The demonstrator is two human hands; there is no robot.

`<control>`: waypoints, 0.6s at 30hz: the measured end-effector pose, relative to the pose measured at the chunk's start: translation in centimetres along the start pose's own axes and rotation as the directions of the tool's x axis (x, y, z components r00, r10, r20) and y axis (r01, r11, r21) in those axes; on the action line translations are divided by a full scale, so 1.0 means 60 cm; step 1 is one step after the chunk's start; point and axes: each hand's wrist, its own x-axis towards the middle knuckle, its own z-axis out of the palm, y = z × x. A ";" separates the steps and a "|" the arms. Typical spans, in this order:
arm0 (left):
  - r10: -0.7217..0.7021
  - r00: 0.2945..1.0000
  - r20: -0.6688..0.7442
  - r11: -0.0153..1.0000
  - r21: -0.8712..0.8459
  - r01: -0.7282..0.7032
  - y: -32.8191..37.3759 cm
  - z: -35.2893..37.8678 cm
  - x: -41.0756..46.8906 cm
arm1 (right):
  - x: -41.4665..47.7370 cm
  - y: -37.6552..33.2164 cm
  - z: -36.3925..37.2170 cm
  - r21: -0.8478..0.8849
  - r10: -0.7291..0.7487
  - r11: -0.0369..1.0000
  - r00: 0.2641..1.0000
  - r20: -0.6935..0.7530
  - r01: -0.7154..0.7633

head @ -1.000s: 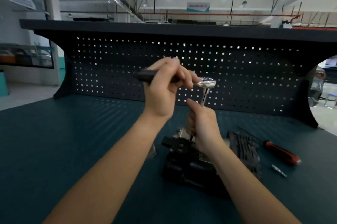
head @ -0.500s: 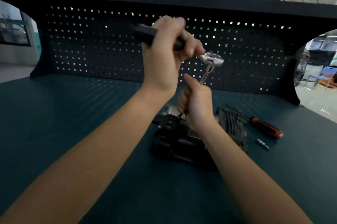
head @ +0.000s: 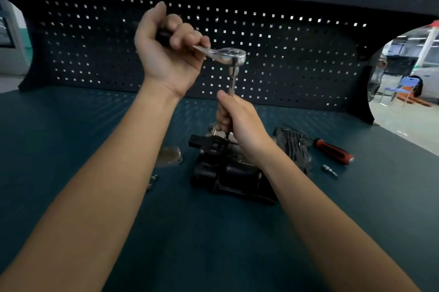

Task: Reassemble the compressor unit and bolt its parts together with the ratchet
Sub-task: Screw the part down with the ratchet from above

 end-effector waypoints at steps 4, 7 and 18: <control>-0.100 0.986 -0.130 0.987 -0.142 0.081 -0.001 -0.019 0.021 | -0.005 0.004 -0.012 -0.339 -0.091 0.936 0.996 0.016 0.091; -0.026 0.994 -0.106 0.996 0.078 0.034 0.007 -0.014 -0.019 | -0.005 0.007 -0.027 -0.508 -0.140 0.848 0.988 0.063 0.153; 0.353 0.861 0.367 0.636 0.581 -0.508 -0.025 0.016 -0.112 | -0.022 -0.002 -0.030 -0.461 -0.165 0.877 0.986 -0.022 0.137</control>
